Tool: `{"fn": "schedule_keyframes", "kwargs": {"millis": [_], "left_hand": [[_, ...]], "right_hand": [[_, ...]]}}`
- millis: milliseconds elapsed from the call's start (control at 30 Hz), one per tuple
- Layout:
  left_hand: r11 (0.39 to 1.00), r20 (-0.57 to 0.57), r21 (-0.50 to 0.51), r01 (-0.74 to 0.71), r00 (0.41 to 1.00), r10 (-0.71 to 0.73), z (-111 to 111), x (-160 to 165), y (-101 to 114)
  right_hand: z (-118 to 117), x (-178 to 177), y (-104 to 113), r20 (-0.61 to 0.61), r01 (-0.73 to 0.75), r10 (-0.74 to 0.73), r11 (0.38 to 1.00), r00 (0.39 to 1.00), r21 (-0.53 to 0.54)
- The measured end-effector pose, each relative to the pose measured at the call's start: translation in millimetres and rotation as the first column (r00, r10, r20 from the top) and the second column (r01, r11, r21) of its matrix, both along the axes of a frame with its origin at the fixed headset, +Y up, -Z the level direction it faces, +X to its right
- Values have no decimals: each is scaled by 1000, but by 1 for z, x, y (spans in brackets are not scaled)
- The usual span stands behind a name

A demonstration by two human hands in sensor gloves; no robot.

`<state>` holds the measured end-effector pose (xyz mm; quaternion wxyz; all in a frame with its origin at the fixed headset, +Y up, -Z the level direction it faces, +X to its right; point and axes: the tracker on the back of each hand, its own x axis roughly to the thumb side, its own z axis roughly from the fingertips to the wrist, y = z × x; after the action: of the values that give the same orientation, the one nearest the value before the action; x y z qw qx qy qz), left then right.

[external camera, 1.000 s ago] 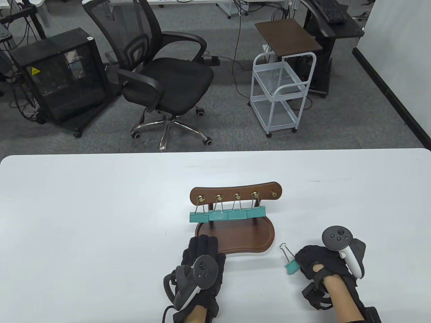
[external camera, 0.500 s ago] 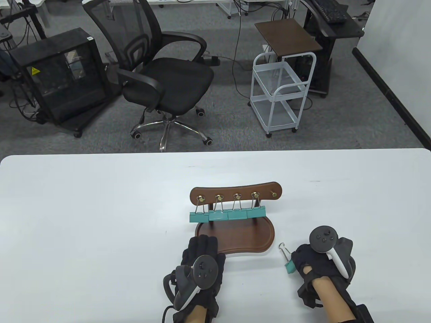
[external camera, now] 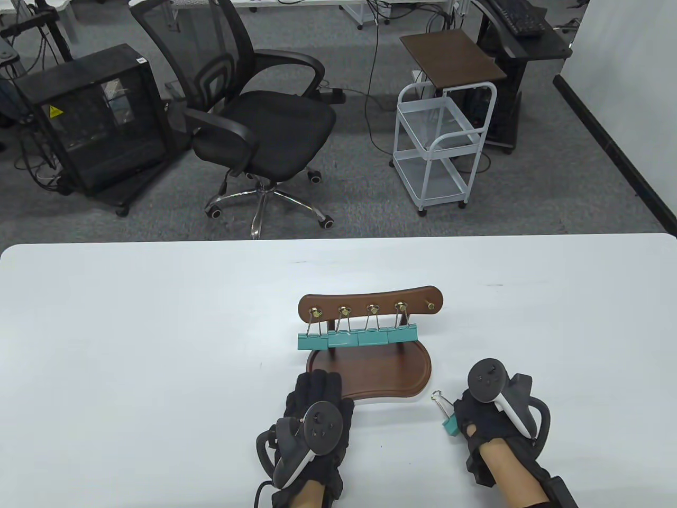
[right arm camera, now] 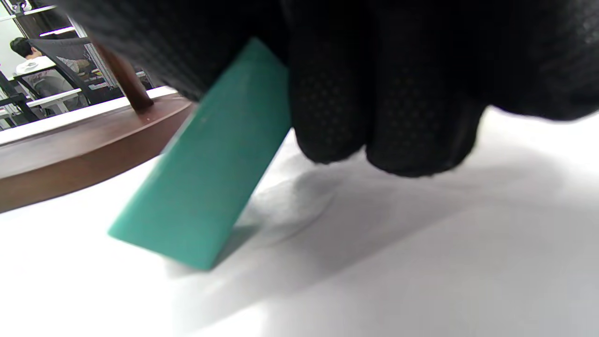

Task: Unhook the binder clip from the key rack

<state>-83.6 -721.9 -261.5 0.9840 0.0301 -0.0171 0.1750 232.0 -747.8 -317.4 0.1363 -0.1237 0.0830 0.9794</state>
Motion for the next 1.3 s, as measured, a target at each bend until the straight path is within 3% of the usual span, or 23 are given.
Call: {"fn": "schedule_keyframes", "kwargs": {"millis": [500,833,1067,1300], "left_hand": [[1000,2,2,-9,1000,9,0,0,0],[1000,-1,-1,-7,1000,7,0,0,0],[1000,-1,2,-19,1000,19,0,0,0],[999,-4,3,-34,999,34,-1,-2,0]], "right_hand": [[1,1,1,-3,-45,45,999,999,-2],[8,12,15,21,75,-77,993,997,89],[8,6,25,-60,254,-247,938,967,235],[-4,-17,40,-174,444,-409,814,896,375]]}}
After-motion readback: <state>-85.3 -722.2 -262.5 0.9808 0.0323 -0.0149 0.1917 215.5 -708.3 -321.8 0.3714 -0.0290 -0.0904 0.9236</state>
